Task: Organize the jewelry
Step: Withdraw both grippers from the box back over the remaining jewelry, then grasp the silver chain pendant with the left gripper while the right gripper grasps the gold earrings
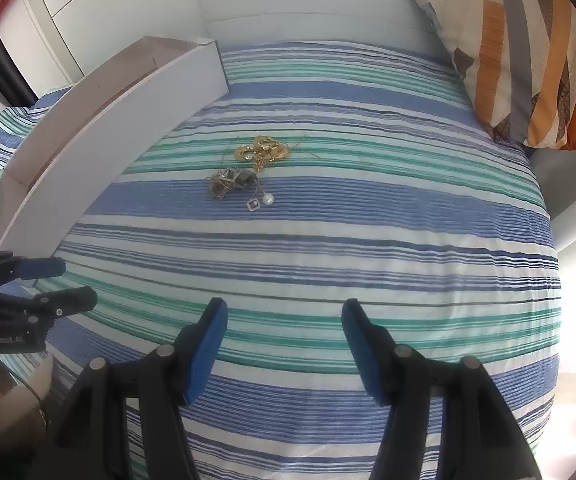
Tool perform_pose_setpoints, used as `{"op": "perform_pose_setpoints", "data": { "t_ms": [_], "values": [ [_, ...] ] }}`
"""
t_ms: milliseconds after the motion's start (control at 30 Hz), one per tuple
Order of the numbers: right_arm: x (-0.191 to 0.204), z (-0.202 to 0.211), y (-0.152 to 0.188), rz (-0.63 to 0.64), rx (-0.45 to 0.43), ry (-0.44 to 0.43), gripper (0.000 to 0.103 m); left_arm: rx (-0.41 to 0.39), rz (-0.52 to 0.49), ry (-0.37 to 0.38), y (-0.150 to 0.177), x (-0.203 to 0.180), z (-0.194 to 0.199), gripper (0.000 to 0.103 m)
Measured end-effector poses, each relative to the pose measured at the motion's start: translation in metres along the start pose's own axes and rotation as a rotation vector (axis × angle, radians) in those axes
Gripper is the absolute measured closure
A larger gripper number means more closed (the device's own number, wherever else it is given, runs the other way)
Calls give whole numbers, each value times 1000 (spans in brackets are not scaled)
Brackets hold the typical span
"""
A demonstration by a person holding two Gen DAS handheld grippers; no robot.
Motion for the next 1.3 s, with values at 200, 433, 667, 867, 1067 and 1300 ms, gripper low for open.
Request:
{"op": "perform_pose_setpoints", "data": {
  "t_ms": [200, 433, 667, 867, 1067, 1300],
  "values": [
    [-5, -14, -4, -33, 13, -14, 42, -35, -51, 4, -34, -8, -15, 27],
    [-25, -25, -4, -83, 26, 0, 42, -105, -129, 79, -80, -18, -41, 27],
    [-39, -36, -2, -127, 47, 3, 42, -95, -203, 62, -124, -28, -80, 27],
    [-45, -40, -6, -146, 45, 5, 42, -79, -235, 45, -134, -36, -101, 38],
    [-48, -45, -23, -147, 35, 5, 42, -112, -220, 61, -125, -29, -97, 80],
    [-17, -74, -62, -75, 7, -80, 42, -122, -117, 51, -99, 0, -80, 82]
  ]
}}
Point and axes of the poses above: each gripper's, at about its wrist camera, not at the fingertips, and z roughly against the way its jaws point, x to its left, y to its underside, the point moved 7 cm from there along -z, roughly the way its jaws point, and after that the axes turned 11 degrees about -z, right-handed, at the moved point
